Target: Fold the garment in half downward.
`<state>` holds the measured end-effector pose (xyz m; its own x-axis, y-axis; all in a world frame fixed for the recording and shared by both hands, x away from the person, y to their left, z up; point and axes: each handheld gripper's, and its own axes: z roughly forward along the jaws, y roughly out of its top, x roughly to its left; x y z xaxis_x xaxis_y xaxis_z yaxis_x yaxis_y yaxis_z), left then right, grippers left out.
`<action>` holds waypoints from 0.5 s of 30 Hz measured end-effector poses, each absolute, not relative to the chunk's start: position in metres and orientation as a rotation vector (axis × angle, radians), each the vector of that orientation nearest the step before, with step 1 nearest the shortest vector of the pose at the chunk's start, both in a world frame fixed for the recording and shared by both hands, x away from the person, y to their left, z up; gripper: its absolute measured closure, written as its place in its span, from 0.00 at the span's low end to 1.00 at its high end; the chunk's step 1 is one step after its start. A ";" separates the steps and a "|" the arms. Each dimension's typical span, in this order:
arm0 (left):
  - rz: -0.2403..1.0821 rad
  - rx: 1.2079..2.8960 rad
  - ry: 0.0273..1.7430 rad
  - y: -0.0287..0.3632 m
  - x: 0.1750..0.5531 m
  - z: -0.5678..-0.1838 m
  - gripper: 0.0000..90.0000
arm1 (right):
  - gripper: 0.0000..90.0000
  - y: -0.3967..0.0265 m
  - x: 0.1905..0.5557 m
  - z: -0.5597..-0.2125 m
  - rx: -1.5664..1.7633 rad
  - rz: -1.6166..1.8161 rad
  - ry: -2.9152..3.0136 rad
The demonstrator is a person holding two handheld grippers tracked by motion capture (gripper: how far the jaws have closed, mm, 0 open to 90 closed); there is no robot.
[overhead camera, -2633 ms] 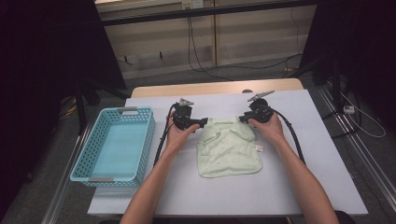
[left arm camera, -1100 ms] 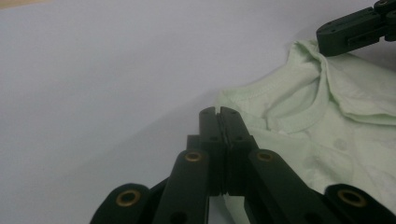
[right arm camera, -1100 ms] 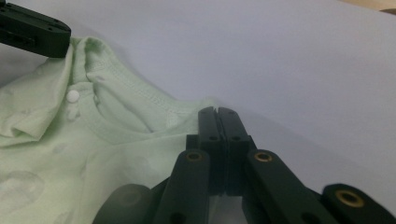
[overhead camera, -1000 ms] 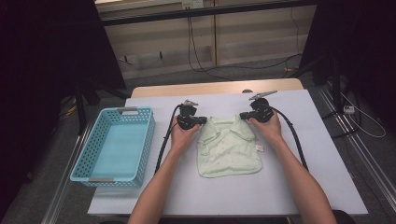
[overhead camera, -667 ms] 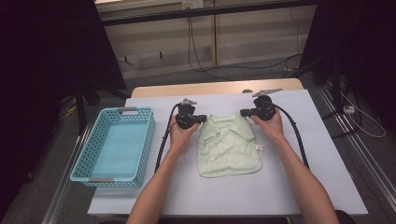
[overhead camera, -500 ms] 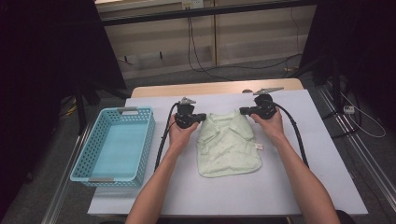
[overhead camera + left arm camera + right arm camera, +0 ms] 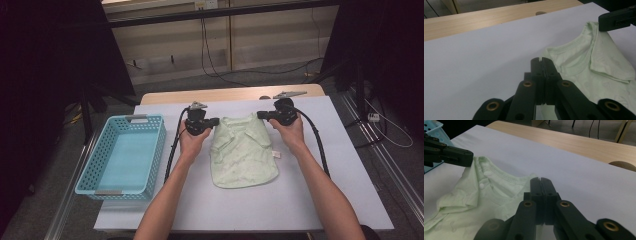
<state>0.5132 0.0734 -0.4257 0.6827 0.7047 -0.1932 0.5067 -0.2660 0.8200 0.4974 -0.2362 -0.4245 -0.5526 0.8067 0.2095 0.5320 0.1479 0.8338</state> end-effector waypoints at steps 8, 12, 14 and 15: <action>0.282 1.921 0.934 0.074 0.513 -0.423 0.99 | 1.00 -0.237 0.497 -0.421 1.292 1.375 2.117; 0.281 1.920 0.922 0.074 0.513 -0.420 0.99 | 1.00 -0.239 0.497 -0.419 1.287 1.385 2.110; 0.285 1.926 0.914 0.073 0.513 -0.419 0.99 | 1.00 -0.238 0.496 -0.418 1.284 1.378 2.113; 0.285 1.916 0.916 0.072 0.513 -0.419 0.99 | 1.00 -0.238 0.496 -0.417 1.283 1.372 2.115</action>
